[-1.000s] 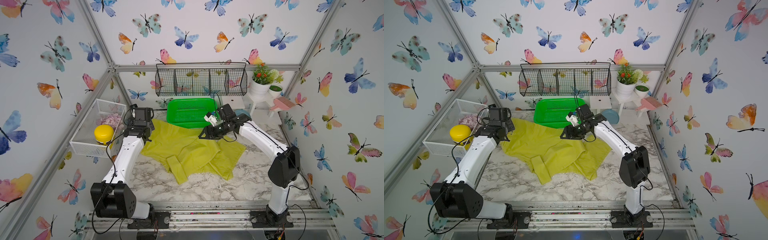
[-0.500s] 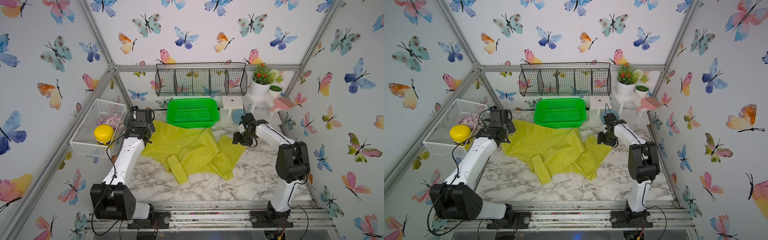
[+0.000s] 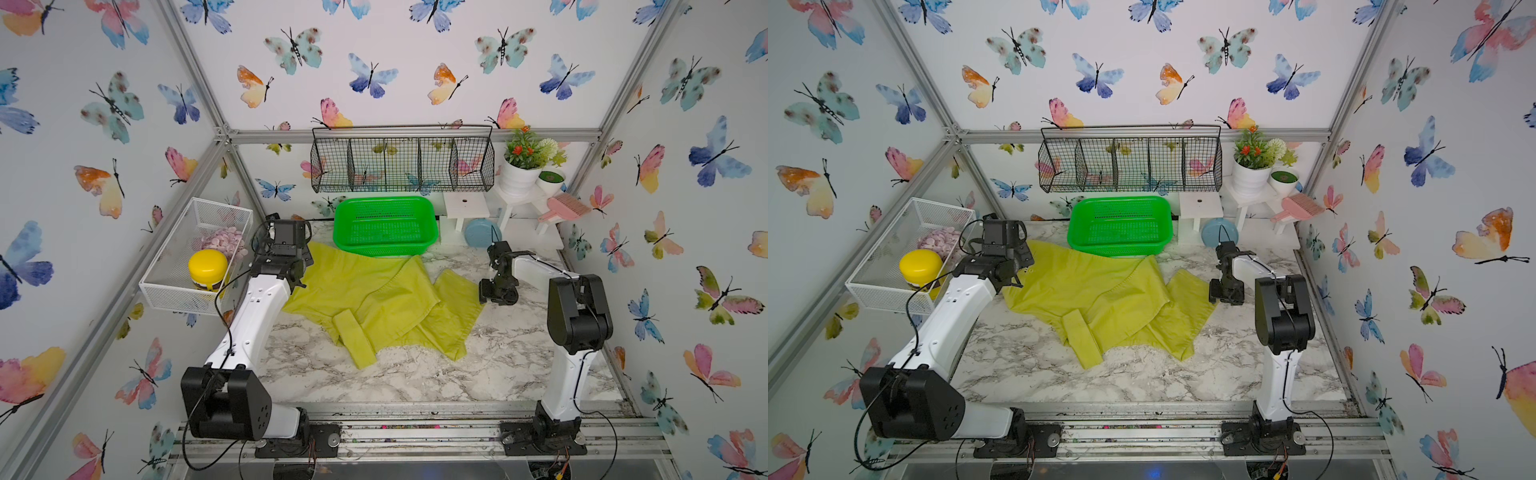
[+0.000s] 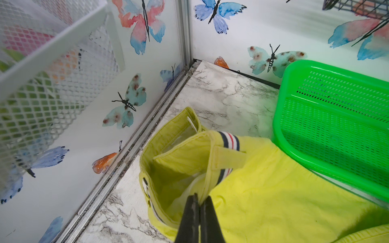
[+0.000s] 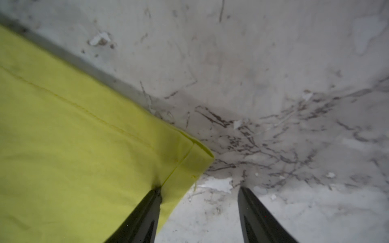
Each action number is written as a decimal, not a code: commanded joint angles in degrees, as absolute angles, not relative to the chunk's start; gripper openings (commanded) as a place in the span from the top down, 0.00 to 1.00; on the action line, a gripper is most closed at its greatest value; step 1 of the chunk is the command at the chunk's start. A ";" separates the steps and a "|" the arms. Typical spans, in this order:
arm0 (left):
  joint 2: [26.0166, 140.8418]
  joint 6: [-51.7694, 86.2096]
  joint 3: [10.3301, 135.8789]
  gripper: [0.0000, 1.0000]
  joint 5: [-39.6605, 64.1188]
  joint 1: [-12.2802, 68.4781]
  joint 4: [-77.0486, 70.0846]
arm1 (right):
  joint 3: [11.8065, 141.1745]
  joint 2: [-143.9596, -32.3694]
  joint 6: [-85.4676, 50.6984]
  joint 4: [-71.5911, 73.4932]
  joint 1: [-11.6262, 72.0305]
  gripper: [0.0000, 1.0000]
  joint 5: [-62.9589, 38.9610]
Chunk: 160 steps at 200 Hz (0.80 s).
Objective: Roll up the long pants
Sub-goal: Fold the long pant at the center of the board.
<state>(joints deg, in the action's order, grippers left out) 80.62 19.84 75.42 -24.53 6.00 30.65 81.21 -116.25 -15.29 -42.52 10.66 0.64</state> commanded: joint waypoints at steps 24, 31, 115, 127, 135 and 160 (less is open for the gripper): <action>80.42 20.87 75.25 1.00 -24.17 6.76 30.07 | 84.44 -123.99 -12.62 -42.75 10.99 0.68 -3.56; 80.47 21.00 75.16 1.00 -24.18 6.79 30.08 | 84.71 -124.46 -12.40 -42.67 11.00 0.73 -4.41; 80.31 21.84 75.24 1.00 -24.94 7.34 30.89 | 77.59 -115.77 -16.81 -35.59 2.63 0.97 -3.87; 80.12 21.92 75.16 1.00 -25.11 7.30 30.98 | 77.17 -113.28 -17.84 -34.87 -1.10 0.97 -3.52; 80.07 21.96 75.15 1.00 -25.36 7.31 31.11 | 77.23 -111.86 -18.82 -34.31 -3.86 0.97 -3.77; 80.00 22.03 75.15 1.00 -25.98 7.42 31.29 | 79.52 -110.04 -21.96 -33.49 -11.47 0.98 -5.76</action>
<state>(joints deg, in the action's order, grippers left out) 80.64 21.28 75.42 -24.36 6.90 30.94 77.73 -112.97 -17.87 -35.44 -4.99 -6.33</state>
